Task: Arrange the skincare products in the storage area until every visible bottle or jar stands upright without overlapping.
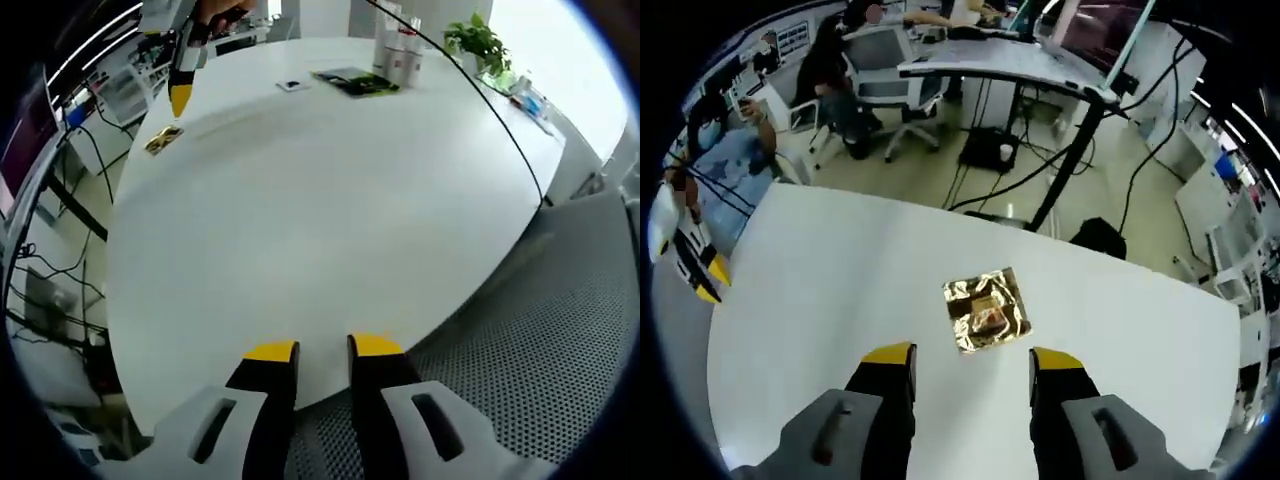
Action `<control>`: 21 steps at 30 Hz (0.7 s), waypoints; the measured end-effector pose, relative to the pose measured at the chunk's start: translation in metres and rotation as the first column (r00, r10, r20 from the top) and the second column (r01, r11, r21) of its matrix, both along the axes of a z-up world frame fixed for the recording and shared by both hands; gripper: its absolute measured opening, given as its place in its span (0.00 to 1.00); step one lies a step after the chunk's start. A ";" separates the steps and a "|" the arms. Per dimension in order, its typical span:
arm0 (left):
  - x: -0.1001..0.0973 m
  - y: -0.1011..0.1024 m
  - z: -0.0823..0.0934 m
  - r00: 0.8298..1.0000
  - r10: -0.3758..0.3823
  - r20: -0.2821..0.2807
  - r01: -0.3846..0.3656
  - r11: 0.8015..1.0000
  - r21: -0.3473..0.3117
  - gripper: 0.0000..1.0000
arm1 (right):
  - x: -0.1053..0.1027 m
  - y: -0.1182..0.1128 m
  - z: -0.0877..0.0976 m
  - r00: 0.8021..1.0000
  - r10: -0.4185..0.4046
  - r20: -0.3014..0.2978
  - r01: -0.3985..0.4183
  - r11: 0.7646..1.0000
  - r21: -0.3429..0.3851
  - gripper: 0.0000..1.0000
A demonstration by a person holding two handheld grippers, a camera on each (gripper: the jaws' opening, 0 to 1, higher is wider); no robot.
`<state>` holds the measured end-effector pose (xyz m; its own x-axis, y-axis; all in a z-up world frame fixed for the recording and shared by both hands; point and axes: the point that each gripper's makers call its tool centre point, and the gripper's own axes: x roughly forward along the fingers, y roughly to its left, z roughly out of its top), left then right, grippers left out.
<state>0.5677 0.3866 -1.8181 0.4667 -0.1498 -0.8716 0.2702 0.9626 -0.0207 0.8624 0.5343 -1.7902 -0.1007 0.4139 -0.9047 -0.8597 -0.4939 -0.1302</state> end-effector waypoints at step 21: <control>0.002 -0.001 0.000 1.000 -0.003 0.014 0.003 1.000 -0.016 0.16 | 0.004 0.031 -0.023 0.967 0.253 -0.010 -0.253 0.958 -0.133 0.45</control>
<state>0.5697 0.3858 -1.8183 0.4785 -0.1655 -0.8623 0.2739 0.9612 -0.0325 0.8666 0.5651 -1.8130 -0.1801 0.2525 -0.9507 -0.7038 -0.7083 -0.0548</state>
